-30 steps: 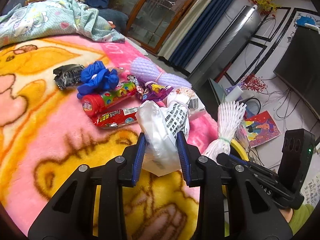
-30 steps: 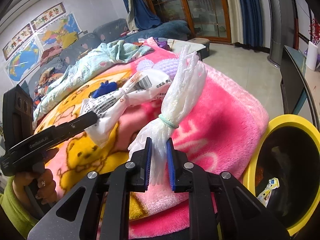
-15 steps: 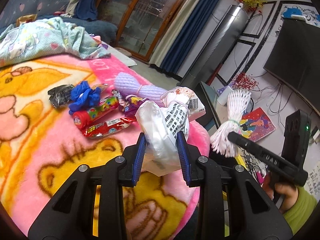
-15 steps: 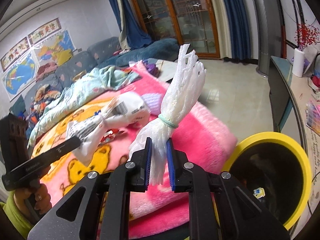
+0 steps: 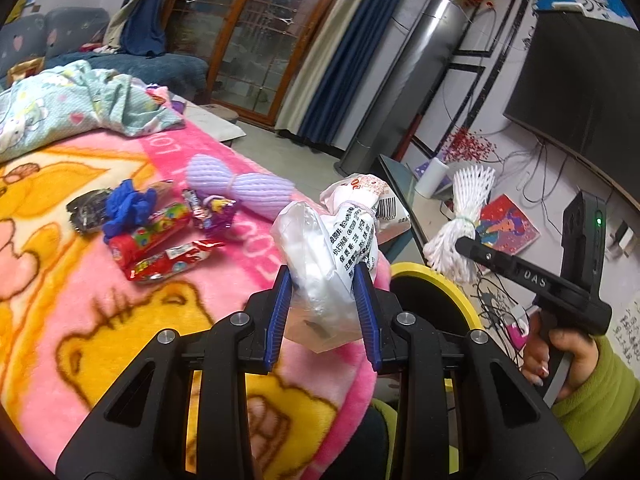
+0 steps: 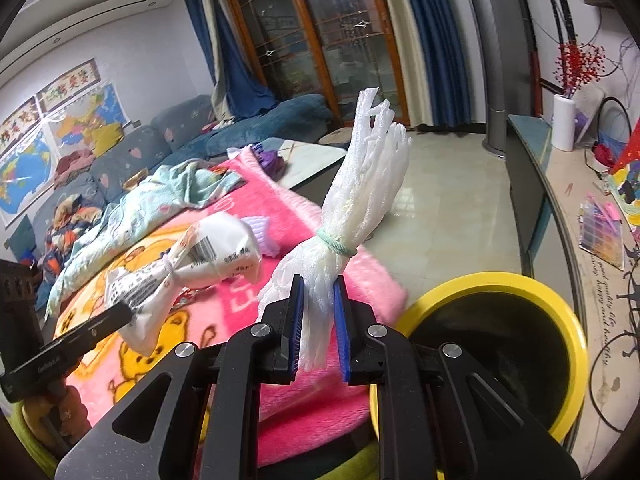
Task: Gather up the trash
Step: 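Carry the white bag and mesh sleeve with both grippers over the bin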
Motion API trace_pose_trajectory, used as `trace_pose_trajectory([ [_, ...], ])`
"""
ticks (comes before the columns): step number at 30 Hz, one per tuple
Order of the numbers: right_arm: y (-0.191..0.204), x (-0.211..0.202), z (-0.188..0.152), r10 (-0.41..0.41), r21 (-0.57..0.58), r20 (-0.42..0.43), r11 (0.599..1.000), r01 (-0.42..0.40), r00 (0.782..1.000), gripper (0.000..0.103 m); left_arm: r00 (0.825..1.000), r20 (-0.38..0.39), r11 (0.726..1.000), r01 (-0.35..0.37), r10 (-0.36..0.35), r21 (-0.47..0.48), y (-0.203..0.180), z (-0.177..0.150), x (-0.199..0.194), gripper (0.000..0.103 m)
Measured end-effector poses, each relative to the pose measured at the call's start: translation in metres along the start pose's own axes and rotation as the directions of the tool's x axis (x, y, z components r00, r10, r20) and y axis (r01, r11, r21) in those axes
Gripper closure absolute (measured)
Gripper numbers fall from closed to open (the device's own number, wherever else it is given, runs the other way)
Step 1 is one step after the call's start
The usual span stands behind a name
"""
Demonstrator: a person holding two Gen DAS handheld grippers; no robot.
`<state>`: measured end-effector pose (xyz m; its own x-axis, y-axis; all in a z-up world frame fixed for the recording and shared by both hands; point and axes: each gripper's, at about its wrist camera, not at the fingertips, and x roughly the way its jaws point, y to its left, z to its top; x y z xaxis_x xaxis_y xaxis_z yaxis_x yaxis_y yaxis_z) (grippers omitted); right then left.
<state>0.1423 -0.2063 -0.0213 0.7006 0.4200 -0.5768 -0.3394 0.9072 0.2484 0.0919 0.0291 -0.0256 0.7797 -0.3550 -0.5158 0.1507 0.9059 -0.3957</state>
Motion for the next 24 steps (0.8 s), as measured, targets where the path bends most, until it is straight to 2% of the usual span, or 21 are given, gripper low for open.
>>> trace_pose_trajectory([
  [13,-0.036,-0.014,0.003,-0.081,0.048,0.024,0.996,0.08,0.996,0.089,0.997,-0.064,0.993,0.05,-0.044,0.109,-0.045,-0.014,0.024,0.078],
  [24,-0.083,-0.03,-0.004,-0.16,0.118,0.015,0.981,0.157,0.987,0.089,0.988,-0.127,0.97,0.111,-0.085,0.218,-0.095,-0.023,0.062,0.078],
])
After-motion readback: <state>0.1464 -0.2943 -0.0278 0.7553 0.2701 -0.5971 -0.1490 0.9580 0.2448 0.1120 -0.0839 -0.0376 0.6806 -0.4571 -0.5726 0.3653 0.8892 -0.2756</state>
